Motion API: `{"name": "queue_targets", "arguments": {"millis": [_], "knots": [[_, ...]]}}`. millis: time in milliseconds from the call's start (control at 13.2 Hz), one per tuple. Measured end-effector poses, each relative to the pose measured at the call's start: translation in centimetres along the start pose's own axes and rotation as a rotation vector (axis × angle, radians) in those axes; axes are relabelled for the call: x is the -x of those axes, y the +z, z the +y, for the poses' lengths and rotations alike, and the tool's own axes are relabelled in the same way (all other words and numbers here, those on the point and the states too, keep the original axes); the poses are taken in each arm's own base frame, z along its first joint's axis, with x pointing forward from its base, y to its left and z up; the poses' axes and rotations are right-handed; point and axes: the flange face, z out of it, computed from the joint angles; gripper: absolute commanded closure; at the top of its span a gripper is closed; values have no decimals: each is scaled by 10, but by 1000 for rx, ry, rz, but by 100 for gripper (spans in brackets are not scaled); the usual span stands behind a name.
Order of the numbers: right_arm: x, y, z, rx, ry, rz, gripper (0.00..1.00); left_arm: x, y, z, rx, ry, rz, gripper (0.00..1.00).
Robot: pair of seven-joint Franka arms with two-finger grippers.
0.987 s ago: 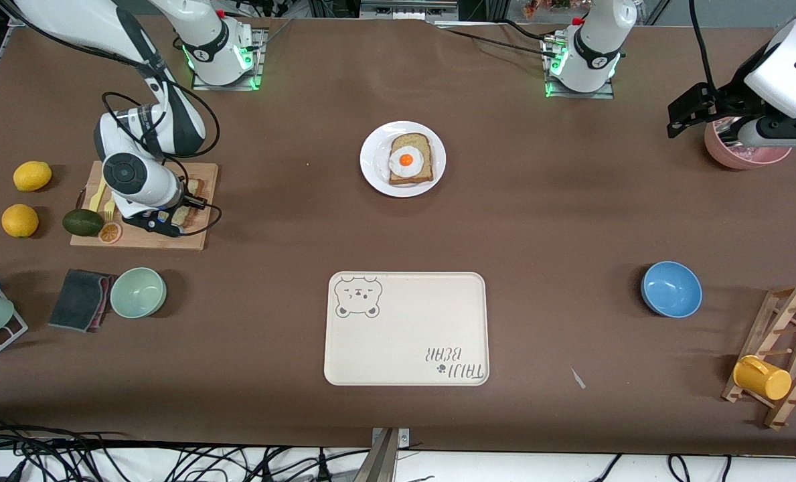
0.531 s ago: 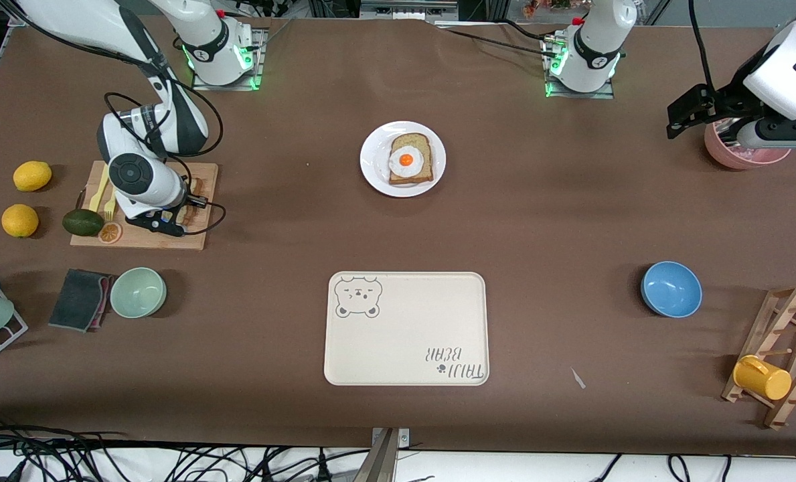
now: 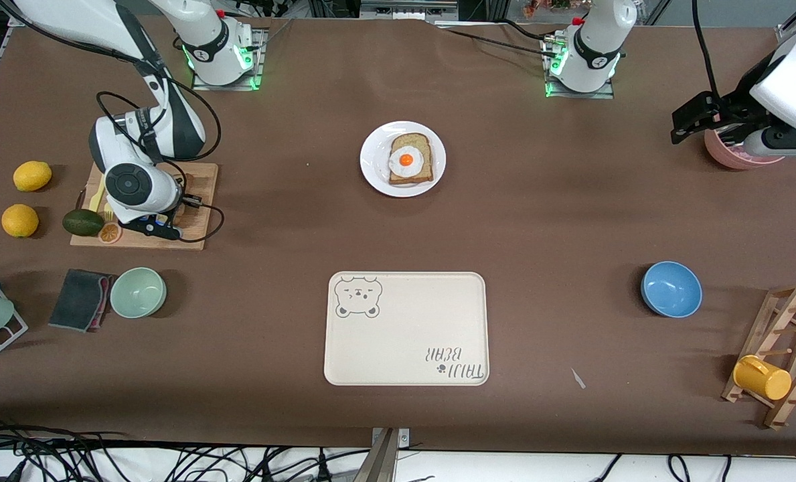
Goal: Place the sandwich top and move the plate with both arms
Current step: 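Grasp the bread slice with the right gripper and lift it, then carry the bread slice with the right gripper over the egg toast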
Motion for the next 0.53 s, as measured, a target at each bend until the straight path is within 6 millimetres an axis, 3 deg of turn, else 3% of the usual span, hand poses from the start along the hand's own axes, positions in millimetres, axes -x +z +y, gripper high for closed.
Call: {"name": "queue_targets", "arguments": {"millis": [380,531], "knots": [[4,-73,-46,17,-69,32,100,0,-2,1,1,1,5,0],[14,-103,-75,-49,-91,48,100,0,-3,1,1,1,7,0]]}}
